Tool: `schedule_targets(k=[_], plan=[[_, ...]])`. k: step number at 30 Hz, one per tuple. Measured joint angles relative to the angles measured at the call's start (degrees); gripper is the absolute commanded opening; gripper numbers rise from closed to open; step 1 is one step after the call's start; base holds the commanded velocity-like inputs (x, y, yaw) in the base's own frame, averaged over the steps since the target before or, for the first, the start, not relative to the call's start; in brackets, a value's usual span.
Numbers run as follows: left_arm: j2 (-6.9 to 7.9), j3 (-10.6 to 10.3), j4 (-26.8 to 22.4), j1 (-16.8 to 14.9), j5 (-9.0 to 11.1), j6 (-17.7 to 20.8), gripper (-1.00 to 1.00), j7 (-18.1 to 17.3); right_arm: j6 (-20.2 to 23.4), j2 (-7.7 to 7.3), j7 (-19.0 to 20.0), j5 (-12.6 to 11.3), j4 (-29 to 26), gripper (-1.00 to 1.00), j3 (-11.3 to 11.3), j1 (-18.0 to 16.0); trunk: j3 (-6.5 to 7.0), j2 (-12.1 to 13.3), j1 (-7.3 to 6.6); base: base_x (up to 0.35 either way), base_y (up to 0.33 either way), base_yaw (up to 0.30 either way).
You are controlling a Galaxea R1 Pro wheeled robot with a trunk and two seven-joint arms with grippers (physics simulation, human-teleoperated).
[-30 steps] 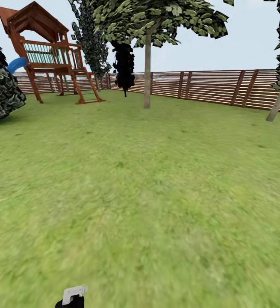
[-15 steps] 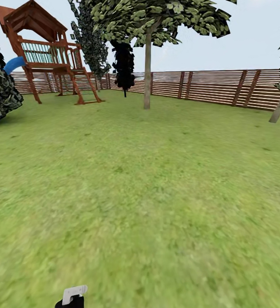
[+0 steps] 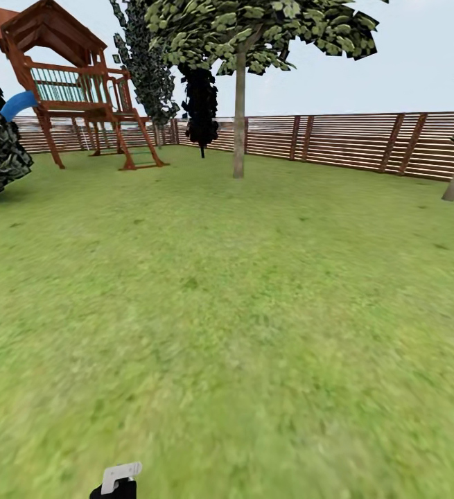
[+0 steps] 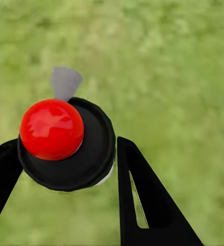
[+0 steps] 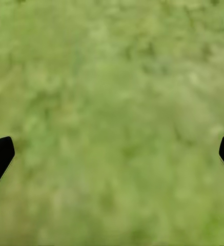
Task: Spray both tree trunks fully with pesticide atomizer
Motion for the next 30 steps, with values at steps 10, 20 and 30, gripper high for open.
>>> schedule_targets(k=[10, 20, 30], plan=[[0.00, 0.04, 0.05, 0.00, 0.00, 0.01, -1.00, 0.02, 0.00, 0.00, 0.00, 0.00, 0.00, 1.00, 0.00, 0.00, 0.00, 0.00, 0.00, 0.340, 0.000, 0.000], [0.00, 0.00, 0.10, 0.00, -0.06, 0.01, -1.00, 0.03, 0.00, 0.00, 0.00, 0.00, 0.00, 1.00, 0.00, 0.00, 0.00, 0.00, 0.00, 0.340, 0.000, 0.000], [0.00, 0.09, 0.24, 0.00, 0.00, 0.01, -1.00, 0.03, 0.00, 0.00, 0.00, 0.00, 0.00, 1.00, 0.00, 0.00, 0.00, 0.00, 0.00, 0.340, 0.000, 0.000]])
